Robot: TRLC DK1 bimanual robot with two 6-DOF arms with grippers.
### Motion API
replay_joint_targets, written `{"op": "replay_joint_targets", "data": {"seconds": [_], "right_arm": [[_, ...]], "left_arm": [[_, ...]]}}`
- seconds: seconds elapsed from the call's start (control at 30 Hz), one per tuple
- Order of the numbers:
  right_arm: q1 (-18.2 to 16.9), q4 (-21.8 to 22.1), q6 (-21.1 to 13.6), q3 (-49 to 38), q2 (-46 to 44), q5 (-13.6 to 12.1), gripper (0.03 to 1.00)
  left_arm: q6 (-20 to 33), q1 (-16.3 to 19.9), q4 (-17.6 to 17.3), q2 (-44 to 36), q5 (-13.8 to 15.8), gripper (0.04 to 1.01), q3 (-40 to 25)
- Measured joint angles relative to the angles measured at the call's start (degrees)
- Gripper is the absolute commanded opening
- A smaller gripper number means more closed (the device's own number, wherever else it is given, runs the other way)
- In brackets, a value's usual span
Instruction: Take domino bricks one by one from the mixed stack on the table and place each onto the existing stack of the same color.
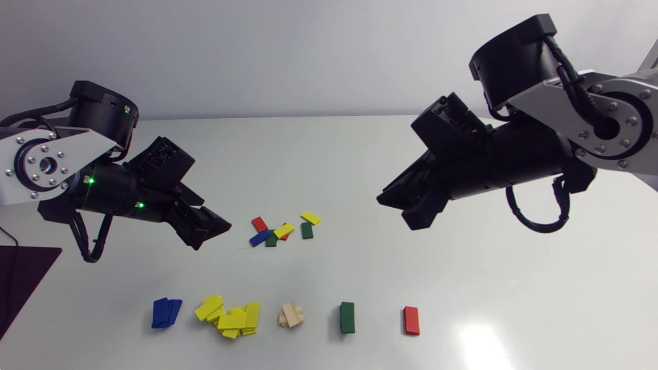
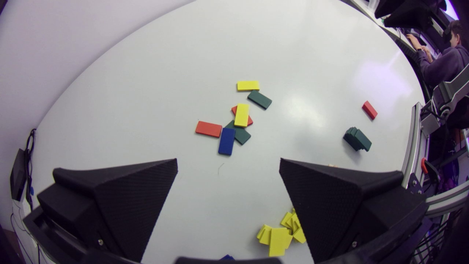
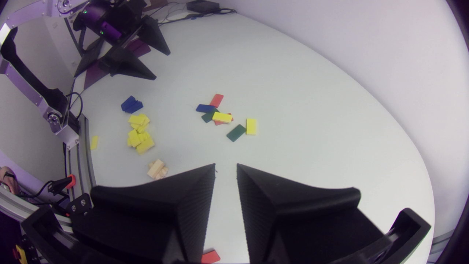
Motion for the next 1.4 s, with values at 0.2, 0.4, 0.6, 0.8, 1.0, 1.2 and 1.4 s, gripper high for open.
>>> {"op": "replay_joint_targets", "data": {"seconds": [0.2,0.4,0.6,0.8,1.0,1.2,1.4], "right_arm": [[0.0,0.07,0.28,-0.02,0.02,2.08,0.97],[-0.02,0.04,0.28,-0.09,0.02,2.14,0.97],[-0.02,0.07,0.28,-0.13,0.02,2.51,0.97],[-0.02,0.09,0.28,-0.13,0.02,2.54,0.97],[-0.02,0.09,0.28,-0.2,0.02,2.75,0.97],[-0.02,0.09,0.28,-0.2,0.02,3.17,0.97],[-0.02,0.09,0.28,-0.26,0.02,3.17,0.97]], "left_arm": [[0.0,-0.63,3.06,8.28,-1.14,0.987,4.48],[0.0,-0.63,3.04,11.15,-1.29,0.987,5.44],[0.0,-0.63,3.06,13.94,-1.42,0.987,8.9],[0.0,-0.63,4.31,17.81,-2.86,0.987,10.97],[0.0,-0.22,7.15,21.09,-4.28,0.985,11.13],[-0.02,0.13,8.15,25.49,-5.2,0.985,13.16],[0.0,-0.15,11.23,31.34,-8.04,0.985,15.19]]}}
